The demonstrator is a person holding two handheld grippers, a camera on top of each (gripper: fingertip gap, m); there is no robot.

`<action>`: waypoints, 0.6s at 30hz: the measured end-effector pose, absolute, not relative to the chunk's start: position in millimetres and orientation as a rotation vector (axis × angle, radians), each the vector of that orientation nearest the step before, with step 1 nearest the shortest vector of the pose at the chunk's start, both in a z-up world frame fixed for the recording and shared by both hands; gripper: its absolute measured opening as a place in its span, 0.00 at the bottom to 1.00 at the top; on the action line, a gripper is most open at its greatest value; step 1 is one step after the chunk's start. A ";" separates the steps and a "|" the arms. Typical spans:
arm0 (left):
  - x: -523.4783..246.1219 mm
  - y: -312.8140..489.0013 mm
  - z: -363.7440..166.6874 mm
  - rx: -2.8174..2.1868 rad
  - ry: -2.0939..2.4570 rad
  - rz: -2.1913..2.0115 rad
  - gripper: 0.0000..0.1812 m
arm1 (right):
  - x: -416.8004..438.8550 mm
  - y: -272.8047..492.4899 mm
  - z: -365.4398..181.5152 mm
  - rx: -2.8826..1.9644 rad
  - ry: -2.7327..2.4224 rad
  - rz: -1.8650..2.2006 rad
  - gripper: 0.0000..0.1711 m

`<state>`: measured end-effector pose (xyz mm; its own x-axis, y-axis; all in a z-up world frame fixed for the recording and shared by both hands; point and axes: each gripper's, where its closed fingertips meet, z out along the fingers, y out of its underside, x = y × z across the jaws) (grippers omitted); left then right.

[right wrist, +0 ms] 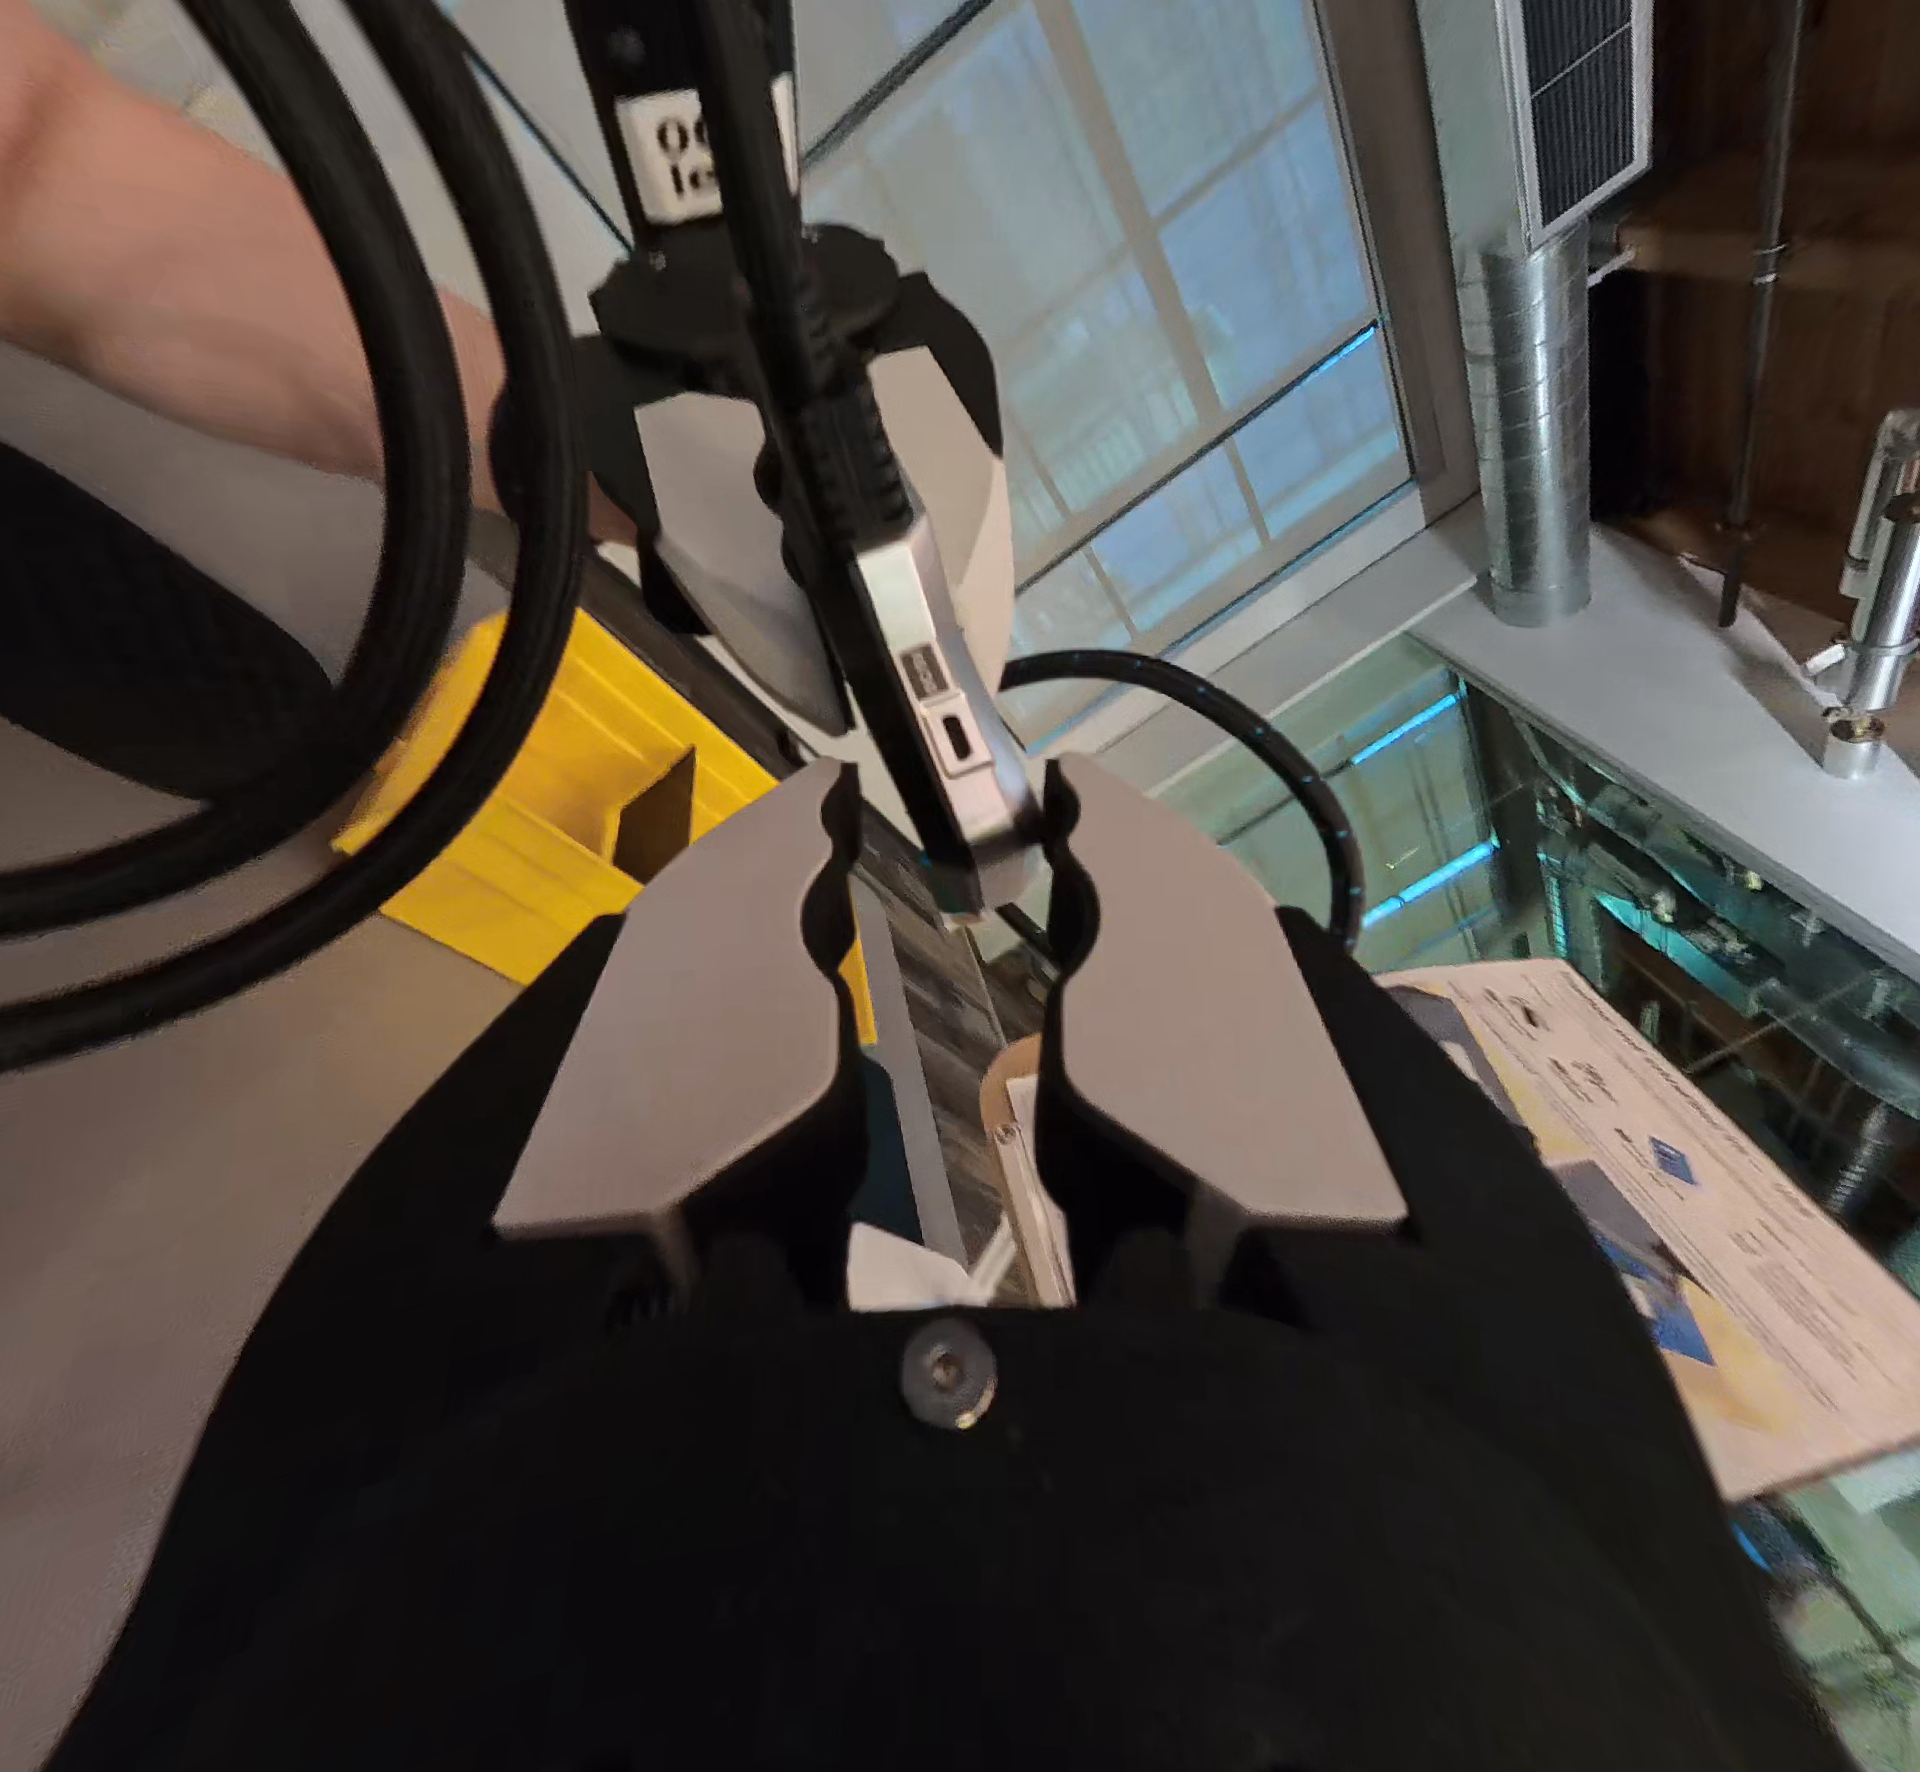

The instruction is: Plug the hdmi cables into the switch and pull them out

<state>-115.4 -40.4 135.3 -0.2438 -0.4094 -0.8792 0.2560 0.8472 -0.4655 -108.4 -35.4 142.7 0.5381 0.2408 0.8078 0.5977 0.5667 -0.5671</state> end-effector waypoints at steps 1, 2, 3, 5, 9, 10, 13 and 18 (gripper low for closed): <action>-116.4 -43.2 133.5 -0.117 1.715 -0.658 0.13 | -108.8 -34.8 141.8 -0.976 -1.027 -0.296 0.16; -117.2 -43.9 132.2 -0.117 1.715 -0.682 0.13 | -110.0 -35.8 140.9 -0.971 -1.044 -0.308 0.16; -117.1 -42.2 130.0 -0.123 1.721 -0.700 0.13 | -109.8 -34.5 138.0 -1.008 -1.061 -0.312 0.15; -112.5 -30.3 124.9 -0.194 1.725 -0.696 0.14 | -103.2 -25.3 129.1 -1.130 -1.092 -0.394 0.14; -110.3 1.0 119.0 -0.337 1.680 -0.595 0.18 | -89.8 -13.1 122.6 -1.212 -1.099 -0.629 0.12; -113.8 9.4 118.6 -0.357 1.663 -0.559 0.18 | -86.4 -12.0 124.6 -1.209 -1.088 -0.677 0.12; -129.8 48.7 119.0 -0.527 1.599 -0.418 0.19 | -71.8 -7.2 133.6 -1.188 -1.033 -0.870 0.12; -170.7 99.1 128.6 -1.092 1.390 -0.497 0.17 | -51.7 12.5 134.0 -1.190 -0.935 -1.119 0.13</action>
